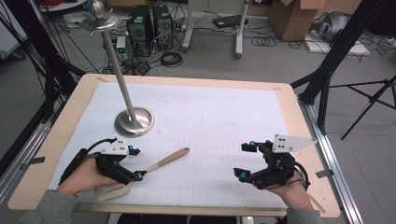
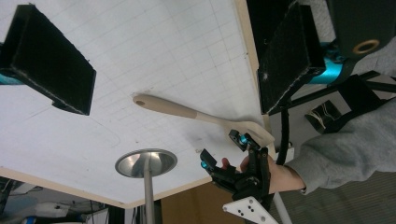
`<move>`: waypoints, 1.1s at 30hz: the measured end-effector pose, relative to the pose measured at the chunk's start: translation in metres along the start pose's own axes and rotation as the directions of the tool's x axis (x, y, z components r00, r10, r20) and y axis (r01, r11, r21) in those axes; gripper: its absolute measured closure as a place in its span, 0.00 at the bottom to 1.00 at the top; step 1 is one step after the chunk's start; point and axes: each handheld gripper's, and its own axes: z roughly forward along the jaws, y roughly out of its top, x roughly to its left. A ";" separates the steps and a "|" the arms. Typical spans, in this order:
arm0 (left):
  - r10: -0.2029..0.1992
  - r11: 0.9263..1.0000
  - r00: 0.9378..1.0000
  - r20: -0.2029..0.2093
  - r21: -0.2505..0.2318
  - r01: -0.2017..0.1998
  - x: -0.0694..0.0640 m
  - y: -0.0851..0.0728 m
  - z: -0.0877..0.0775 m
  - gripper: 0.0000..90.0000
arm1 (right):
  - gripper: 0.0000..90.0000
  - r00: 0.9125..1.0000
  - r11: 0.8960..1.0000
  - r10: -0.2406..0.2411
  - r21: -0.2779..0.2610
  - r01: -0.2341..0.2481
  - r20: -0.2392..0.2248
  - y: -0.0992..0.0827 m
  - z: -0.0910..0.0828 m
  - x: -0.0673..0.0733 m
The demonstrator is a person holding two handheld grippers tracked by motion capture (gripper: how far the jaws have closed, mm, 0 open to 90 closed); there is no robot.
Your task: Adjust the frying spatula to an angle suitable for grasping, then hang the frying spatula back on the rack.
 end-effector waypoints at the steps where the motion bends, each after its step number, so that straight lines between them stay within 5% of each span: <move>1: -0.003 1.000 1.000 0.001 0.005 0.003 -0.001 0.001 0.000 0.20 | 0.12 1.000 1.000 0.000 0.001 0.000 0.001 0.000 0.000 0.000; 11: -0.017 0.999 1.000 0.014 0.032 0.017 -0.001 0.006 0.002 0.18 | 0.12 1.000 1.000 -0.007 0.003 0.007 -0.004 0.001 0.002 0.001; 13: 0.003 0.999 1.000 0.004 0.039 -0.003 -0.002 0.007 0.002 0.18 | 0.12 1.000 1.000 -0.005 0.005 0.005 -0.002 0.000 0.002 0.000; 21: -0.023 0.999 1.000 -0.018 0.045 0.023 -0.002 0.008 0.002 0.14 | 0.12 1.000 1.000 -0.008 0.006 0.008 -0.008 0.001 0.002 0.003; 33: -0.038 0.996 0.999 0.010 0.083 0.037 -0.003 0.008 0.004 0.14 | 0.12 1.000 1.000 -0.011 0.007 0.011 -0.012 0.001 0.002 0.003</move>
